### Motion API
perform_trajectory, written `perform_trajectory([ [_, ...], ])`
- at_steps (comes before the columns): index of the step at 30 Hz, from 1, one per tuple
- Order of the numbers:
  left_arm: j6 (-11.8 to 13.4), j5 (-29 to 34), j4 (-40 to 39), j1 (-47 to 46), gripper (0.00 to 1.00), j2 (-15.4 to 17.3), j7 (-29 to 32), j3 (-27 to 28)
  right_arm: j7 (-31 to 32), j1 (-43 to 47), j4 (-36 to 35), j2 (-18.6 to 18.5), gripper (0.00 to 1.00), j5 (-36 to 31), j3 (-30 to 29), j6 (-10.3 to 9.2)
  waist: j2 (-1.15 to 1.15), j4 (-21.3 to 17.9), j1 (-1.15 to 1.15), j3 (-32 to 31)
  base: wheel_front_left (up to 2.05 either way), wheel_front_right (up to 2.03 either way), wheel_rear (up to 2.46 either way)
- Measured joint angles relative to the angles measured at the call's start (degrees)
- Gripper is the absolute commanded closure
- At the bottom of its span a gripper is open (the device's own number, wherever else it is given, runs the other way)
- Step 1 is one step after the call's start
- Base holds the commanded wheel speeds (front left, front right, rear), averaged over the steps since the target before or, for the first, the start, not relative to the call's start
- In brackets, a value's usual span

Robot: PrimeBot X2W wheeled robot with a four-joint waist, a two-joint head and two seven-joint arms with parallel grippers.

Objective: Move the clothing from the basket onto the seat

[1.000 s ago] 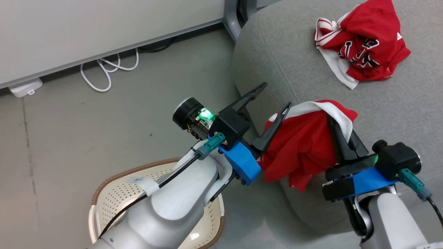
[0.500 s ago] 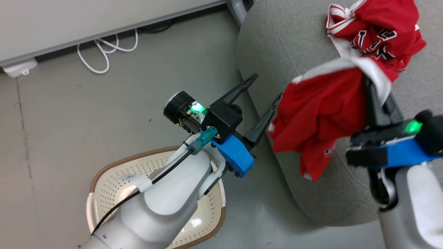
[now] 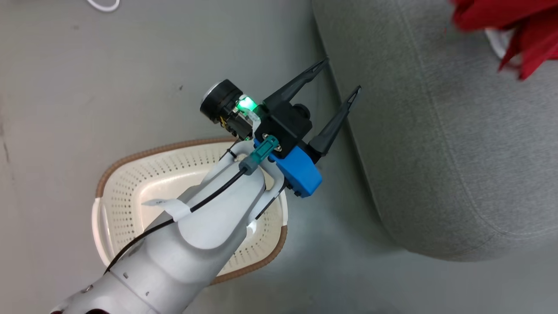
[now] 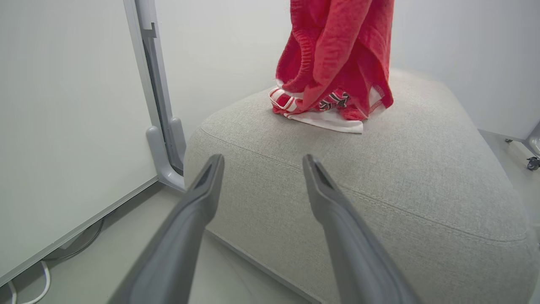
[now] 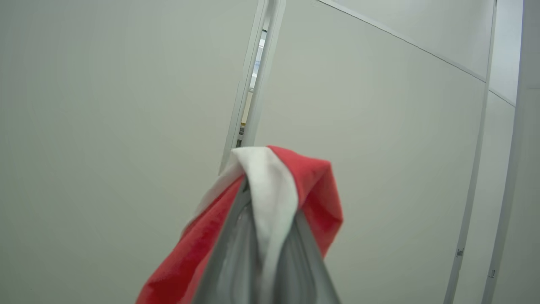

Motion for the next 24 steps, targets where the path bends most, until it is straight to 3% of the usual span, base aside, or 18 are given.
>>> perform_trajectory([
  [4,0.0,0.7,0.0,-1.6,0.0,-0.3,0.0,-0.5,0.0,-6.4,3.4,-6.1,1.0,0.8,-4.3,0.0,0.0,0.8,0.0,3.4,0.0,0.0,0.0],
  [8,0.2,1.0,0.0,-3.0,0.0,-0.4,0.0,-0.6,0.0,-11.9,9.7,-14.9,1.0,0.5,-5.0,0.0,0.0,1.8,0.0,6.3,0.0,0.0,0.0],
  [13,0.3,1.3,0.4,-3.5,0.0,-0.4,0.0,-0.8,0.0,-16.2,18.2,-20.9,1.0,0.1,-6.9,0.0,0.0,2.6,0.0,8.8,0.0,0.0,0.0],
  [18,0.5,1.4,0.2,-4.2,0.0,-0.3,0.0,-0.9,0.0,-16.4,23.6,-23.7,1.0,-1.5,-9.5,0.0,0.0,2.9,0.0,10.2,0.0,0.0,0.0],
  [24,0.7,1.5,0.3,-4.4,0.0,0.4,0.0,-1.2,0.0,-14.1,27.7,-21.9,1.0,-4.2,-10.8,0.0,0.0,2.5,0.0,11.4,0.0,0.0,0.0],
])
